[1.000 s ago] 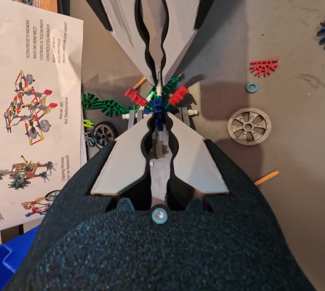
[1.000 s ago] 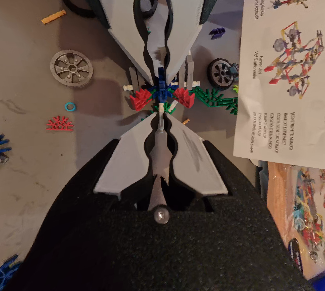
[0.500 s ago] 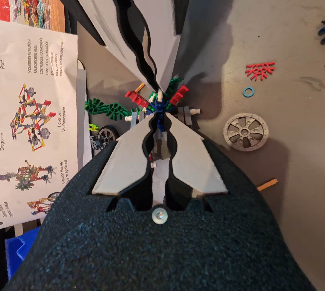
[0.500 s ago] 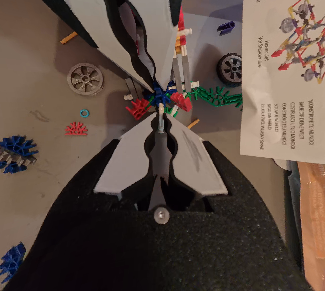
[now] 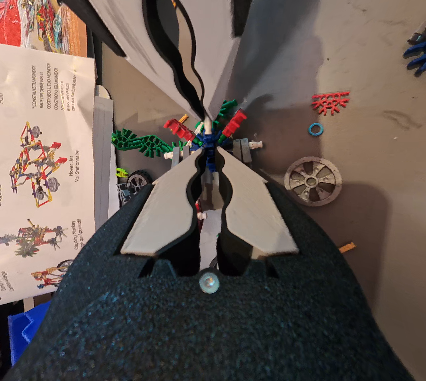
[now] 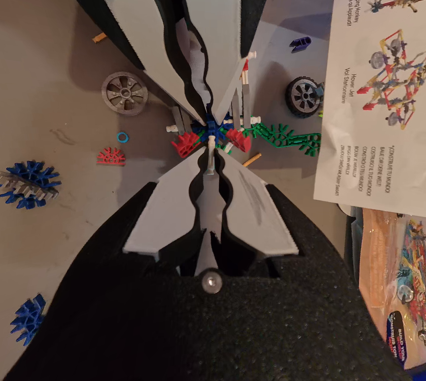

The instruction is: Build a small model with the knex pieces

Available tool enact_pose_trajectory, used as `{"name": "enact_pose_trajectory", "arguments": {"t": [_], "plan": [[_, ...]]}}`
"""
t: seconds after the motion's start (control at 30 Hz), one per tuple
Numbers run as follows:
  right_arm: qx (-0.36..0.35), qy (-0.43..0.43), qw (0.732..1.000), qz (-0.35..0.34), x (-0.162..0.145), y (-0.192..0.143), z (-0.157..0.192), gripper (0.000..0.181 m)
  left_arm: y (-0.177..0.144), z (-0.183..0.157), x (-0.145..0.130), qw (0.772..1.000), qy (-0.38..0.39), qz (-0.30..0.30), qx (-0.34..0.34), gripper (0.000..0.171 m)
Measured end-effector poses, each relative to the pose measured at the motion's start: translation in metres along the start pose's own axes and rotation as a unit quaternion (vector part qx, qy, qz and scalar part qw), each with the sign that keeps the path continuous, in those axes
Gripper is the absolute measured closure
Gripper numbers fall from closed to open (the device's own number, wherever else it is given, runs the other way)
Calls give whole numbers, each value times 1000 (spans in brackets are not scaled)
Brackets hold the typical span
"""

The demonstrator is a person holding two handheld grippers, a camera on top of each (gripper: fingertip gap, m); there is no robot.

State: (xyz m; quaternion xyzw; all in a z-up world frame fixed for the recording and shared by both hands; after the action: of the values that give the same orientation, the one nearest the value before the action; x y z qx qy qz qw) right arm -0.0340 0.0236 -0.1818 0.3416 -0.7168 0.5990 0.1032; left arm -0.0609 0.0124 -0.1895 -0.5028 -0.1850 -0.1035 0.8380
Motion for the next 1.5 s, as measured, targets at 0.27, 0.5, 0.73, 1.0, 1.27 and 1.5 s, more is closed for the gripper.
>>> {"name": "enact_pose_trajectory", "arguments": {"t": [0.27, 0.5, 0.73, 1.0, 1.27, 1.5], "plan": [[-18, -20, 1000, 9, 0, 1, -1, 177, 1, -1, 3, 1000, -5, 0, 4, 165], [-16, -15, 1000, 8, -3, 5, -1, 177, 1, -1, 4, 1000, -8, 3, 14, 165], [13, 8, 1000, -13, -5, 5, 0, 176, 1, -2, 5, 1000, -15, 0, 17, 165], [23, 12, 999, -21, -4, 2, 1, 171, 0, -1, 5, 1000, -15, 0, 17, 165], [17, 35, 998, -42, -8, -14, -16, 172, -2, 2, 3, 999, -24, -7, 26, 161], [36, 61, 996, -53, -1, 1, -6, 168, -1, 1, 3, 999, -33, -8, 26, 164]]}}
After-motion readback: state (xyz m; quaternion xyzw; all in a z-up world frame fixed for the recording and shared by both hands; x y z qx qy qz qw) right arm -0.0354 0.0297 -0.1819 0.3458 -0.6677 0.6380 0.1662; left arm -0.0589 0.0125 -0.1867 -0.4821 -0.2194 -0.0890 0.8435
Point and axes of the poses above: each gripper's, where its closed fingertips meet, y out along the fingers, x out of its top, z = x × y across the jaws, the point moved 1 cm from there along -y, back along the fingers, and after that the axes turned 2 degrees about -x, right-handed, at the moved point
